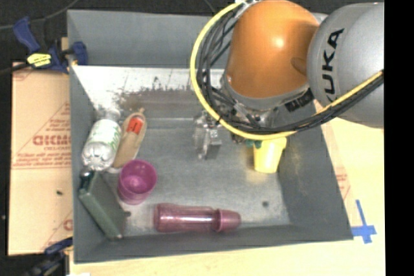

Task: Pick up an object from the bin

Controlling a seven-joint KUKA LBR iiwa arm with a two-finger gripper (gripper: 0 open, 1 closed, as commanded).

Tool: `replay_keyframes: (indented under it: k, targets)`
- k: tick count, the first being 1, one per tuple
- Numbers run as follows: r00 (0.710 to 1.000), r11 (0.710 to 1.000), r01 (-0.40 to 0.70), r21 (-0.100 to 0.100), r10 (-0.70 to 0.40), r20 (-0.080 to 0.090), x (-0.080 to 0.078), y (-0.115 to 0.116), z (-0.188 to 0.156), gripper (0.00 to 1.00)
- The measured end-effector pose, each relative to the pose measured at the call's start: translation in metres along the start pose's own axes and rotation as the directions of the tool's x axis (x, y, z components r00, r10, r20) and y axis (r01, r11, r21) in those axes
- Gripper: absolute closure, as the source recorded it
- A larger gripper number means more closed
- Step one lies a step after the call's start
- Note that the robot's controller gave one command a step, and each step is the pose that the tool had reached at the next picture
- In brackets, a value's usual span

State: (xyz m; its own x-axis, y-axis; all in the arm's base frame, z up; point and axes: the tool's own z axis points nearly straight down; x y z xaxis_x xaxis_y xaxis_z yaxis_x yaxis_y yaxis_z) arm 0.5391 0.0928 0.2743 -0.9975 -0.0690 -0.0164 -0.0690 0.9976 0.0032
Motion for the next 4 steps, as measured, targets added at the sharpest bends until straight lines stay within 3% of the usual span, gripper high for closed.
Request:
replay_keyframes:
  k: [1, 2, 3, 4]
  targets:
    - [0.988, 0.988, 0.152, 0.001, -0.152, 0.009, -0.027, -0.005, 0.059, 1.00]
    - [0.996, 0.996, 0.084, -0.001, -0.084, 0.006, -0.054, 0.014, 0.080, 1.00]
    - [0.945, 0.946, 0.325, 0.004, -0.325, 0.016, -0.079, 0.004, 0.111, 1.00]
    - [0.975, 0.975, 0.224, 0.000, -0.224, 0.013, -0.090, -0.051, 0.130, 1.00]
